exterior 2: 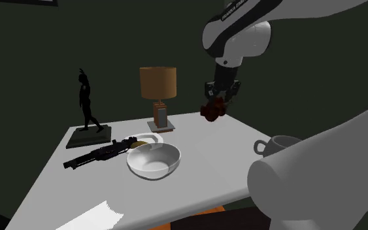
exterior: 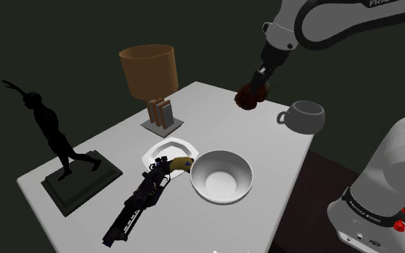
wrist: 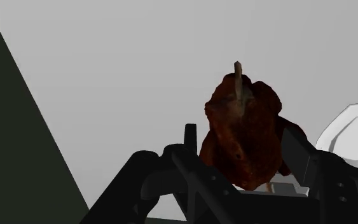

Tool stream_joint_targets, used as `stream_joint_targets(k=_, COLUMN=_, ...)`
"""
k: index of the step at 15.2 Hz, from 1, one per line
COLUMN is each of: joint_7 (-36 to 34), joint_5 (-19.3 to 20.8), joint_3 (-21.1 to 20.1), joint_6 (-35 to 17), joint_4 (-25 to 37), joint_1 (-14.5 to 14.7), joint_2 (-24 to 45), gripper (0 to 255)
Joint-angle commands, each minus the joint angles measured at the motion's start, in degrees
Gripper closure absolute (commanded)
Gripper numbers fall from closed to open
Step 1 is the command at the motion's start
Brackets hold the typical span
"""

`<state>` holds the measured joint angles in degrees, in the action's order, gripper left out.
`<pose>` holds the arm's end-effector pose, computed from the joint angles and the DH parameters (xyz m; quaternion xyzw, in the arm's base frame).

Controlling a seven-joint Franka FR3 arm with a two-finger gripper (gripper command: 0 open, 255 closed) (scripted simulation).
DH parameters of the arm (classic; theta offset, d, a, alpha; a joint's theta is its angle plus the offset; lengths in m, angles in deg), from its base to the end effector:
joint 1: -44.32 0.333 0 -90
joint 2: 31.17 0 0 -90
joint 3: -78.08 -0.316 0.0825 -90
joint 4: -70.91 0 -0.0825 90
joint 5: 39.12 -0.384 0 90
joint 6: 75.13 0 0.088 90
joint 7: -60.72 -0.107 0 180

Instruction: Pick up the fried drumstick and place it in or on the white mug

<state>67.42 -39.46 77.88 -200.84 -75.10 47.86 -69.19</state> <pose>0.3766 0.0249 0.5175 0.9841 0.0884 0.1540 0.0025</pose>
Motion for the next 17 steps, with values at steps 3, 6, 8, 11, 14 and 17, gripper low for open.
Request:
stream_joint_targets(k=3, joint_7=5.3, joint_5=1.6, joint_3=4.6, joint_6=2.0, joint_4=-2.6, joint_1=-2.0, joint_2=-4.6, gripper=255)
stream_joint_targets(k=6, joint_7=9.4, joint_5=3.2, joint_3=8.3, joint_6=3.9, joint_4=-3.5, joint_1=-3.8, joint_2=-7.3, gripper=255)
stream_joint_targets(k=8, joint_7=12.2, joint_5=4.3, joint_3=10.9, joint_6=5.1, joint_4=-3.7, joint_1=-5.1, joint_2=-8.8, gripper=255)
stream_joint_targets(k=11, joint_7=16.5, joint_5=6.1, joint_3=14.7, joint_6=6.9, joint_4=-3.6, joint_1=-7.1, joint_2=-10.4, gripper=255)
stream_joint_targets(k=14, joint_7=20.8, joint_5=8.0, joint_3=18.7, joint_6=8.5, joint_4=-2.7, joint_1=-8.9, joint_2=-11.3, gripper=255)
stream_joint_targets(k=17, joint_7=25.1, joint_5=9.8, joint_3=22.7, joint_6=10.0, joint_4=-1.2, joint_1=-10.5, joint_2=-11.4, gripper=255)
